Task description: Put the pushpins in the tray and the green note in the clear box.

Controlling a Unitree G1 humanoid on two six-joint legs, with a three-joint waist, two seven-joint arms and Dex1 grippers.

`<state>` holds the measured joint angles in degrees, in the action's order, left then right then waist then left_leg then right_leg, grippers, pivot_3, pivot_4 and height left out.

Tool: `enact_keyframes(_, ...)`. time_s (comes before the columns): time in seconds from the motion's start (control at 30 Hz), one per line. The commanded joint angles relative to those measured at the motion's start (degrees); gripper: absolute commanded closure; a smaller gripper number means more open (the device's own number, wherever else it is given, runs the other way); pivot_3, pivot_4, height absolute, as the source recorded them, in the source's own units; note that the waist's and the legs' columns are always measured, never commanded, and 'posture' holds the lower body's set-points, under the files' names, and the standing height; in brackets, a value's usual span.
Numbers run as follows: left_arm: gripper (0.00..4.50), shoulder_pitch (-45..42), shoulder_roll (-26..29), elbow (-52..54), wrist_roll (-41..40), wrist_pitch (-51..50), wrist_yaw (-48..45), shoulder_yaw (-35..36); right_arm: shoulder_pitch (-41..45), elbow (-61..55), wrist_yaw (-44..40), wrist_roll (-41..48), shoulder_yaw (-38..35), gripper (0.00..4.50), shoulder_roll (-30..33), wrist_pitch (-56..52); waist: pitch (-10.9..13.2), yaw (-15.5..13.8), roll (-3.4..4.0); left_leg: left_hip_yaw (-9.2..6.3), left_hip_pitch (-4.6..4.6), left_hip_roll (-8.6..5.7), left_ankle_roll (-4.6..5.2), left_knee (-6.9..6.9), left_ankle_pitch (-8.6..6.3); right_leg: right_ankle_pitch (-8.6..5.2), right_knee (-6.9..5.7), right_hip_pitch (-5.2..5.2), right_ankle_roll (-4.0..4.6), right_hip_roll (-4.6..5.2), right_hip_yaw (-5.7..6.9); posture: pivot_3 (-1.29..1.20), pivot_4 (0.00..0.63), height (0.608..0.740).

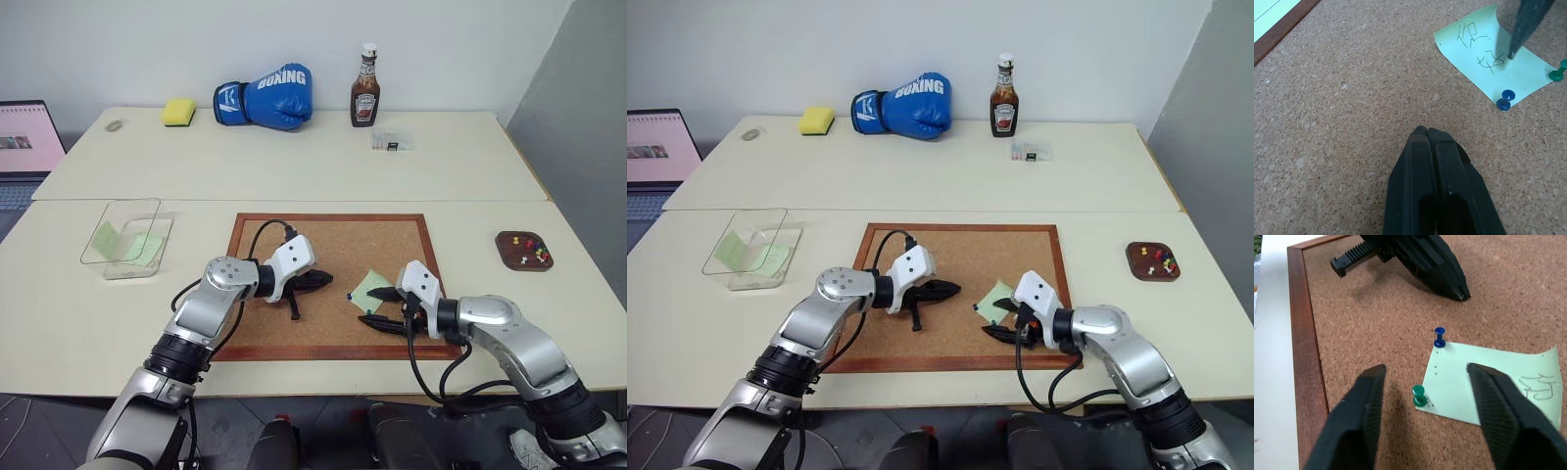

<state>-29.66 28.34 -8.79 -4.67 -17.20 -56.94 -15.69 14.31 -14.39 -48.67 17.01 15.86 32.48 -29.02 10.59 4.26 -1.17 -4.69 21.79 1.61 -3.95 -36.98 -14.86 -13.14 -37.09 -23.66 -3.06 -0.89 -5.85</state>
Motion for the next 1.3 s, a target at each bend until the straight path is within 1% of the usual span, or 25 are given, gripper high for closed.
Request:
enact_keyframes(0.03,4.5,0.83,0.71,0.77,0.63,-0.52,0.14,-0.02,-0.32,-1.93,-1.23,-0.3,0.23,2.74,0.16,1.57,0.0,0.01,0.0,0.0,0.0,0.0,0.0,0.0,0.0,0.0,0.0,0.0,0.0,0.0,0.0,0.0,0.15,0.74)
enact_keyframes(0.13,4.5,0.63,0.68,0.74,0.6,-0.61,0.18,-0.04,-0.24,-2.02,-1.33,-0.41,0.28,3.4,-0.12,1.44,0.0,0.02,0.0,0.0,-0.01,0.0,0.0,-0.01,0.0,0.0,-0.01,0.0,0.0,0.0,0.0,0.0,0.15,0.74)
enact_keyframes(0.33,4.5,0.18,0.64,0.33,0.68,-0.48,0.07,-0.12,0.21,-1.61,-1.34,-0.81,0.18,4.49,-0.8,1.47,0.0,0.01,0.0,0.0,0.0,0.0,0.0,-0.01,0.0,0.0,0.0,0.0,0.0,0.0,0.0,0.0,0.15,0.74)
enact_keyframes(0.57,4.5,0.12,0.79,0.15,0.71,-0.52,-0.06,-0.11,0.18,-3.52,-1.59,-0.61,-1.27,4.49,0.54,0.33,0.0,0.01,0.0,0.0,-0.01,0.0,0.0,-0.01,0.0,0.0,-0.01,0.0,0.0,0.0,0.0,0.0,0.15,0.74)
enact_keyframes(0.87,4.5,0.64,0.75,0.14,0.89,-0.23,-0.19,-0.51,3.32,-10.97,1.2,10.08,-9.56,4.49,-0.89,-11.43,0.0,-0.02,0.0,-0.01,0.06,0.0,0.0,-0.01,0.0,0.01,-0.02,-0.06,-0.01,0.0,0.0,0.0,0.15,0.74)
enact_keyframes(1.07,4.5,0.65,0.58,-0.1,0.84,-0.09,-0.41,-0.79,2.87,-11.73,2.68,12.1,-13.19,4.49,0.63,-13.74,0.0,-0.03,-0.01,-0.05,0.06,0.0,0.0,0.0,0.0,0.0,-0.01,-0.04,0.0,0.0,0.04,0.0,0.15,0.74)
enact_keyframes(1.2,4.5,0.34,0.59,-0.43,0.83,0.07,-0.57,-0.75,2.25,-11.41,5.71,13.46,-19.35,4.49,1.65,-15.04,0.0,-0.08,-0.01,-0.05,0.06,0.0,0.0,0.0,0.0,0.0,0.0,-0.04,0.0,0.0,0.04,0.0,0.15,0.74)
enact_keyframes(1.3,4.5,0.51,0.75,-0.27,0.81,0.06,-0.61,-0.67,-0.04,-9.45,9.19,10.7,-24.81,4.49,3.26,-13.16,0.0,-0.14,-0.01,-0.05,0.07,0.0,0.0,-0.01,0.0,0.0,-0.01,-0.04,0.0,0.0,0.04,0.0,0.15,0.74)
